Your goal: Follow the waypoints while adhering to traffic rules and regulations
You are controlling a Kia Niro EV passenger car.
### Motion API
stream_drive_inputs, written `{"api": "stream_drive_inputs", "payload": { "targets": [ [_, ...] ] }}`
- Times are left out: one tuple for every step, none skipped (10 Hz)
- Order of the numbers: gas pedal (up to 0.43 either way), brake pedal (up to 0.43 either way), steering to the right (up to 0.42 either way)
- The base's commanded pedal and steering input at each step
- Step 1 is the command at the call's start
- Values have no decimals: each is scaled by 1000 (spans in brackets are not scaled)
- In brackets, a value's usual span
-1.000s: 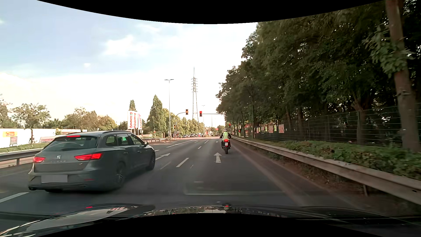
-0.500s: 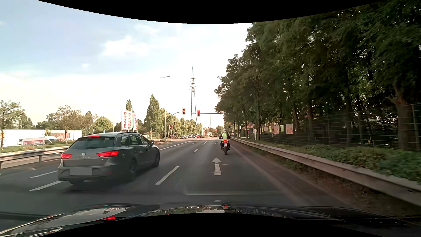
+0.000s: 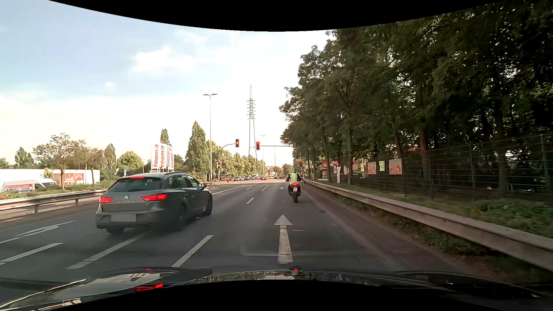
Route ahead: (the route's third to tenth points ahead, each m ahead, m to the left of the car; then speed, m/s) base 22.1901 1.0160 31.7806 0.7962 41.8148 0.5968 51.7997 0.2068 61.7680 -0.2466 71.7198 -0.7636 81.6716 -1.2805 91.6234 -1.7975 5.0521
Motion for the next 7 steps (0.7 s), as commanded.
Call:
{"api": "stream_drive_inputs", "payload": {
  "targets": [
    [79,0,1],
    [79,0,0],
    [79,0,-5],
    [67,0,-9],
    [67,0,-11],
    [59,0,-9],
    [59,0,-6]
  ]
}}
